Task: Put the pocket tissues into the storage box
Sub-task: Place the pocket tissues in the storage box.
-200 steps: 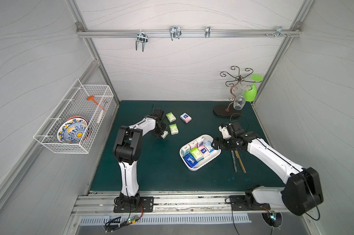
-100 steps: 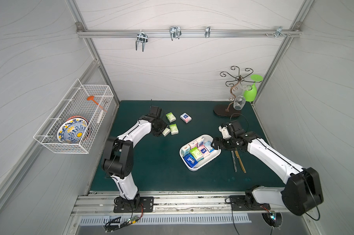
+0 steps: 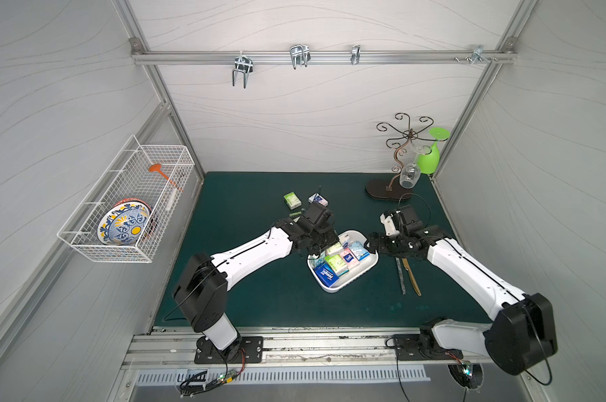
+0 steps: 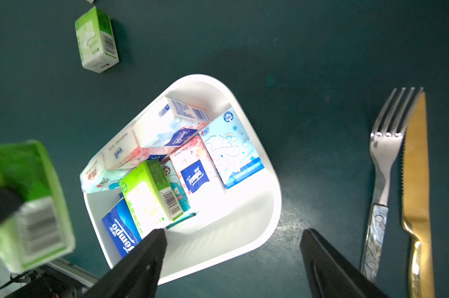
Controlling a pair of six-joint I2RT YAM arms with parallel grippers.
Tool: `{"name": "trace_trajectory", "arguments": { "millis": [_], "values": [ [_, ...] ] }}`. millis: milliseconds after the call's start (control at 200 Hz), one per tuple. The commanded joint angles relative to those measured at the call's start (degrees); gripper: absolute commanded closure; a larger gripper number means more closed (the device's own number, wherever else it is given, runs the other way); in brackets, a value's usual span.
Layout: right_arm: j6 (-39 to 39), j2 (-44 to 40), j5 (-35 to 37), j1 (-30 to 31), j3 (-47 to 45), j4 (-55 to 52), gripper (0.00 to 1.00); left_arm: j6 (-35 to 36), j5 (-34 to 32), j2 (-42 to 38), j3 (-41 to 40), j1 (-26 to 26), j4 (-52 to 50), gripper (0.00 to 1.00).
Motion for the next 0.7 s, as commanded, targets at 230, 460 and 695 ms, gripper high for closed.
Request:
{"name": "trace_trajectory", "arguments": {
  "millis": [230, 460, 695],
  "values": [
    [0.6, -3.8, -2.4, -5.2, -2.8, -2.0, 0.12, -3.5, 0.6, 12.7, 10.2, -4.9, 2.2, 0.48],
    [-0.6, -2.7, -3.2, -5.6, -3.0, -0.9, 0.12, -8.5, -0.2, 16.0, 10.2, -5.0, 2.9, 0.45],
    [-2.2, 0.2, -3.6, -6.0, -1.3, 0.5, 0.12, -6.6, -1.4, 16.7, 12.7, -5.4, -0.1, 0.13]
  ]
}}
